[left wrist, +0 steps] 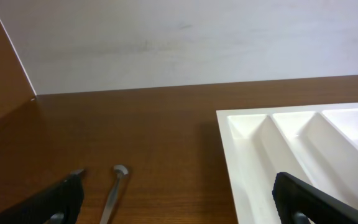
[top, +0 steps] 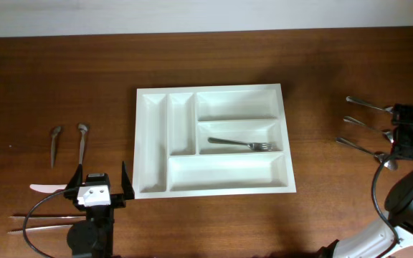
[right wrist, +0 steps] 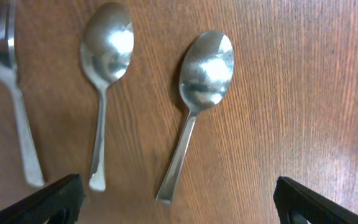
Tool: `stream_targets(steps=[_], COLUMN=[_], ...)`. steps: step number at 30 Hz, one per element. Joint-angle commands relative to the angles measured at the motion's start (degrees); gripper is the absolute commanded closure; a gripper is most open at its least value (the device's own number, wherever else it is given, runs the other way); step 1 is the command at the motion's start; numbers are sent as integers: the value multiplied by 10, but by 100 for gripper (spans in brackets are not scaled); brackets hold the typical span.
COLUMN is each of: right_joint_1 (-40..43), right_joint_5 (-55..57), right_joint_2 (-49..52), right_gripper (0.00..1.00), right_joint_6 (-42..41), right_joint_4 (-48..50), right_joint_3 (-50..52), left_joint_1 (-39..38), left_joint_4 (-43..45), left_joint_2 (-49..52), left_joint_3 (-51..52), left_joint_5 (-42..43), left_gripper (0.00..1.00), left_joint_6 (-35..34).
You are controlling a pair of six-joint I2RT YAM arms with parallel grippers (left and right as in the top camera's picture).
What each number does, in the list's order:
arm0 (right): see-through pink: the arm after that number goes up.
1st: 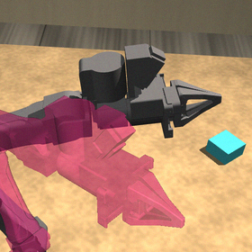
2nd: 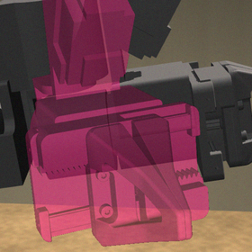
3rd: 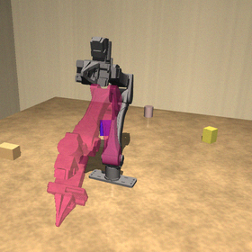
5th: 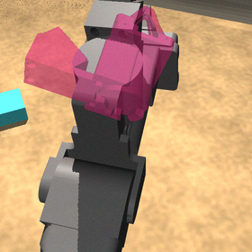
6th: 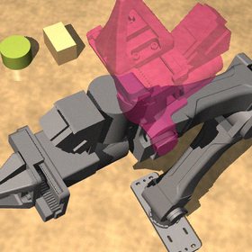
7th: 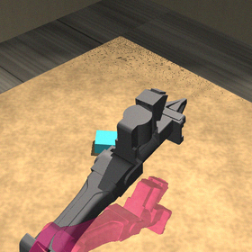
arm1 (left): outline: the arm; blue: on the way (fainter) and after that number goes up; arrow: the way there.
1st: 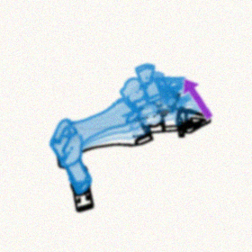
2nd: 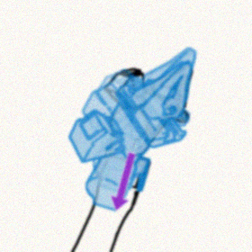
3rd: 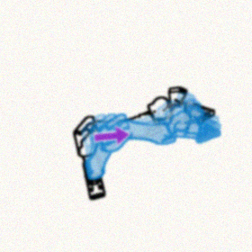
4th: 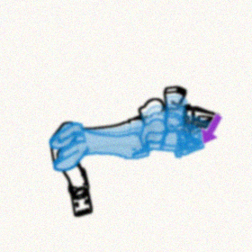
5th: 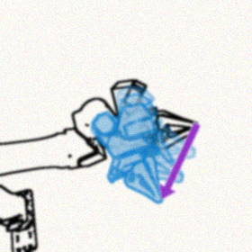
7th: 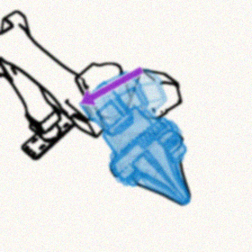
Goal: Pack container
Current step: 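Open the right gripper and return it to the utensils, then align the right gripper over a spoon and grasp its handle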
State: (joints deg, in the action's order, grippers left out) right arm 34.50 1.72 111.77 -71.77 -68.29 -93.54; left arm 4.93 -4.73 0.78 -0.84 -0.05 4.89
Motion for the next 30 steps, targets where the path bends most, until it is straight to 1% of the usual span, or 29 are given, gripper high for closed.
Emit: stream_targets(steps=[1,5,11,17,23,30], right_joint_1=[-3,-4,-7,-31,-52,-52], right_joint_5=[17,0,-14,-10,-3,3], right_joint_2=[33,61,68,77,82,83], right_gripper=[1,1,1,1,1,1], right_joint_6=[-11,-13,-70,-76,-143,-143], right_joint_4=[-1,-4,-5,12,23,64], right_joint_3=[7,7,8,15,50,83], left_joint_1=[-3,-3,-3,-3,-3,-3], left_joint_4=[0,0,0,0,0,0], left_joint_2=[-4,-4,-4,-4,-4,-4], left_joint_3=[3,3,3,3,3,3], left_joint_5=[-2,-2,-2,-2,-2,-2], left_gripper=[1,1,1,1,1,1], left_joint_6=[-3,-3,-3,-3,-3,-3])
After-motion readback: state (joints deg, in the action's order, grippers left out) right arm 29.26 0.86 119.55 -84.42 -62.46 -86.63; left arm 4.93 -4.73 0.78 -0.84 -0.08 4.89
